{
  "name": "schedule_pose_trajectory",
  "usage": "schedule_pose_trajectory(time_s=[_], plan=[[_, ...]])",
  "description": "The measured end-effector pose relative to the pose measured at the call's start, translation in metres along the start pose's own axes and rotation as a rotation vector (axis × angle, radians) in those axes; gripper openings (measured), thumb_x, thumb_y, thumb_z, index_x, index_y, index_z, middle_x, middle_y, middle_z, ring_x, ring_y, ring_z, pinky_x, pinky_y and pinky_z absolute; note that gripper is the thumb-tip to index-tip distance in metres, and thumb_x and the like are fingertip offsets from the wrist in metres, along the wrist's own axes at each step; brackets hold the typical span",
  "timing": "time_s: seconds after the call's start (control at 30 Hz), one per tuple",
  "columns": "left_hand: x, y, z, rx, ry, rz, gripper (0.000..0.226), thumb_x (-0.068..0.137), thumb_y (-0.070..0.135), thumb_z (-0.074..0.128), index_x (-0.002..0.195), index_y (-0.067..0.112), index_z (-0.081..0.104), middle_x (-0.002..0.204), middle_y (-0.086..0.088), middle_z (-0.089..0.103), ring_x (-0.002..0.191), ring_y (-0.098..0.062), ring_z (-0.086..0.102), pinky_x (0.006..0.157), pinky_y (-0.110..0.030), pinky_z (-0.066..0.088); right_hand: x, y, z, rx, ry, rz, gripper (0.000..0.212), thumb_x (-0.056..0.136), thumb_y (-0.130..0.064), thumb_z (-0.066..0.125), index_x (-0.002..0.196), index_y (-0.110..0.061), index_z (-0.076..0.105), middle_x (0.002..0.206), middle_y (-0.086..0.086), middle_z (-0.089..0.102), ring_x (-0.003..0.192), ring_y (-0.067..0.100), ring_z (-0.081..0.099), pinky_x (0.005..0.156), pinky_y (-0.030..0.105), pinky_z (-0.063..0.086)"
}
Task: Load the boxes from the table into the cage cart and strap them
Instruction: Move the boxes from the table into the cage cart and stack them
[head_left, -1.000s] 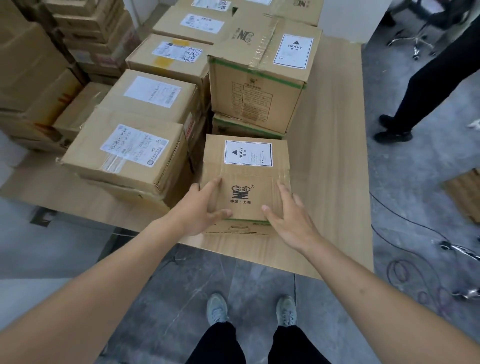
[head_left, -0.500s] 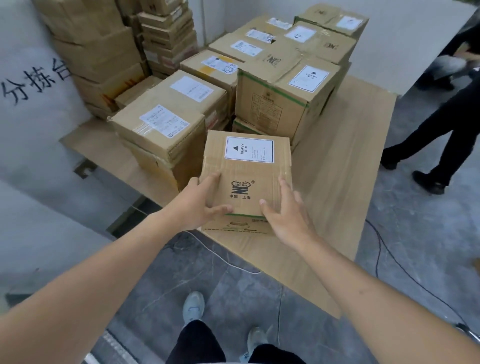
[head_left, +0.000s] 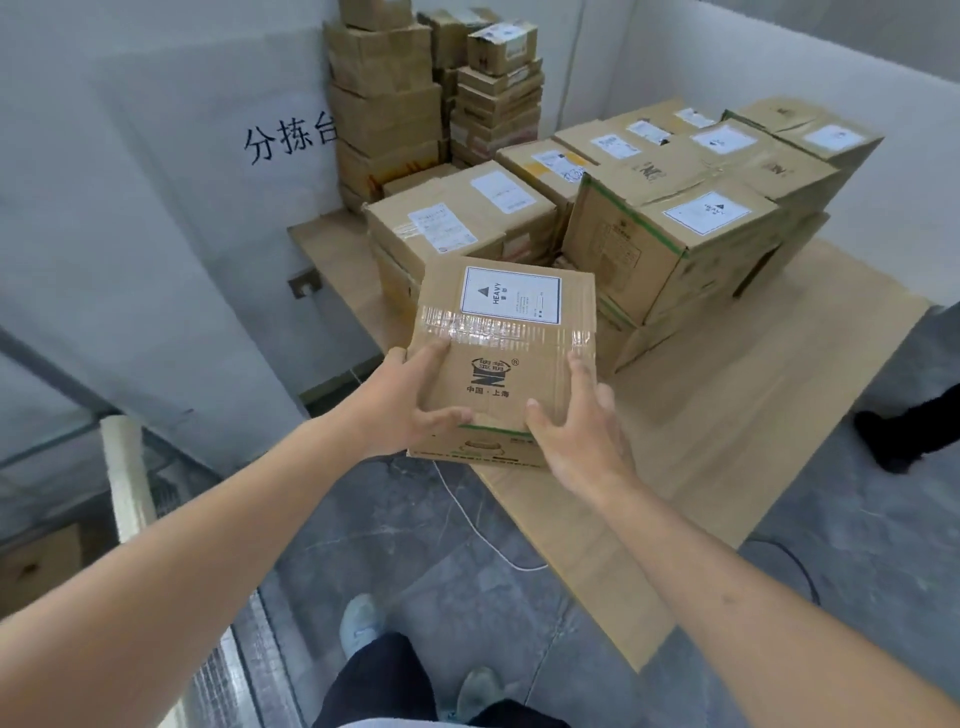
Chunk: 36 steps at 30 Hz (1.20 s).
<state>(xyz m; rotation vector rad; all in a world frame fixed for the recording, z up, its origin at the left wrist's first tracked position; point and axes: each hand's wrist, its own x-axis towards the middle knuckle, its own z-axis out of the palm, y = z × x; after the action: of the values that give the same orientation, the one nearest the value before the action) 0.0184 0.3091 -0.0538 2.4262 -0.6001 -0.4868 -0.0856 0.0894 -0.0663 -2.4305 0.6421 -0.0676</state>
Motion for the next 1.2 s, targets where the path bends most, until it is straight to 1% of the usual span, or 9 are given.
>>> schedule_pose_trajectory(time_s=[0.07,0.13,0.23,0.43,0.67,0.87,1.0,1.07,1.2], plan=[[-0.015,-0.011,0.0,-0.002,0.012,-0.03,0.098,0.088,0.062,0.07,0.162,0.044,0.009,0.136,-0.001,0.04,0.113,-0.017,0.049,0.089,-0.025,0.044,-0.007,-0.006,0.009,-0.005,-0.024,-0.035,0.074,0.095,-0.061,0.052,0.156,-0.045,0.014,0.118,-0.004,0.04,0.112,0.026,0.057,0.09,0.042,0.05],[-0.03,-0.026,0.0,-0.022,0.021,-0.065,0.098,0.087,0.062,0.071,0.16,0.045,0.009,0.133,0.001,0.04,0.112,-0.016,0.05,0.086,-0.024,0.044,-0.014,-0.014,0.02,-0.008,-0.043,-0.065,0.072,0.094,-0.06,0.053,0.154,-0.046,0.016,0.117,-0.004,0.043,0.107,0.025,0.058,0.086,0.043,0.053],[-0.052,-0.05,-0.002,-0.053,0.054,-0.115,0.101,0.085,0.062,0.075,0.16,0.043,0.01,0.129,0.003,0.041,0.111,-0.015,0.052,0.084,-0.024,0.045,-0.024,-0.026,0.043,-0.012,-0.084,-0.098,0.071,0.094,-0.059,0.054,0.153,-0.045,0.018,0.122,0.0,0.048,0.103,0.024,0.06,0.083,0.041,0.054],[-0.09,-0.112,-0.006,-0.084,0.078,-0.235,0.107,0.08,0.065,0.078,0.16,0.043,0.01,0.126,0.001,0.043,0.108,-0.018,0.054,0.085,-0.027,0.048,-0.04,-0.056,0.098,-0.052,-0.208,-0.171,0.076,0.094,-0.06,0.053,0.156,-0.04,0.015,0.14,0.002,0.047,0.113,0.024,0.059,0.09,0.047,0.056],[-0.131,-0.187,-0.026,-0.176,0.145,-0.352,0.11,0.078,0.064,0.081,0.159,0.044,0.01,0.133,-0.001,0.043,0.112,-0.02,0.054,0.082,-0.026,0.049,-0.046,-0.116,0.161,-0.14,-0.33,-0.235,0.081,0.095,-0.062,0.052,0.159,-0.039,0.008,0.149,0.003,0.041,0.119,0.026,0.056,0.09,0.044,0.053],[-0.158,-0.24,-0.056,-0.18,0.226,-0.423,0.111,0.078,0.067,0.078,0.16,0.04,0.008,0.14,-0.004,0.044,0.113,-0.021,0.054,0.087,-0.031,0.048,-0.044,-0.178,0.204,-0.193,-0.377,-0.319,0.082,0.097,-0.06,0.051,0.16,-0.04,0.002,0.147,0.004,0.037,0.113,0.026,0.058,0.086,0.042,0.053],[-0.177,-0.27,-0.08,-0.224,0.28,-0.5,0.112,0.08,0.064,0.078,0.162,0.039,0.006,0.15,-0.004,0.04,0.128,-0.025,0.051,0.1,-0.039,0.051,-0.042,-0.223,0.234,-0.204,-0.403,-0.403,0.083,0.097,-0.06,0.053,0.16,-0.04,0.003,0.146,0.002,0.037,0.106,0.021,0.058,0.079,0.039,0.054],[-0.185,-0.284,-0.09,-0.249,0.31,-0.541,0.113,0.08,0.063,0.078,0.162,0.038,0.005,0.156,-0.005,0.036,0.135,-0.025,0.047,0.105,-0.041,0.048,-0.038,-0.243,0.25,-0.204,-0.425,-0.439,0.084,0.097,-0.06,0.054,0.161,-0.039,0.004,0.147,0.002,0.037,0.108,0.021,0.058,0.079,0.038,0.052],[-0.197,-0.311,-0.105,-0.288,0.37,-0.627,0.114,0.081,0.061,0.078,0.164,0.035,0.004,0.157,-0.006,0.034,0.137,-0.025,0.045,0.112,-0.044,0.044,-0.027,-0.28,0.282,-0.229,-0.487,-0.532,0.084,0.097,-0.06,0.054,0.162,-0.039,0.004,0.148,0.002,0.037,0.115,0.023,0.057,0.08,0.036,0.047]])
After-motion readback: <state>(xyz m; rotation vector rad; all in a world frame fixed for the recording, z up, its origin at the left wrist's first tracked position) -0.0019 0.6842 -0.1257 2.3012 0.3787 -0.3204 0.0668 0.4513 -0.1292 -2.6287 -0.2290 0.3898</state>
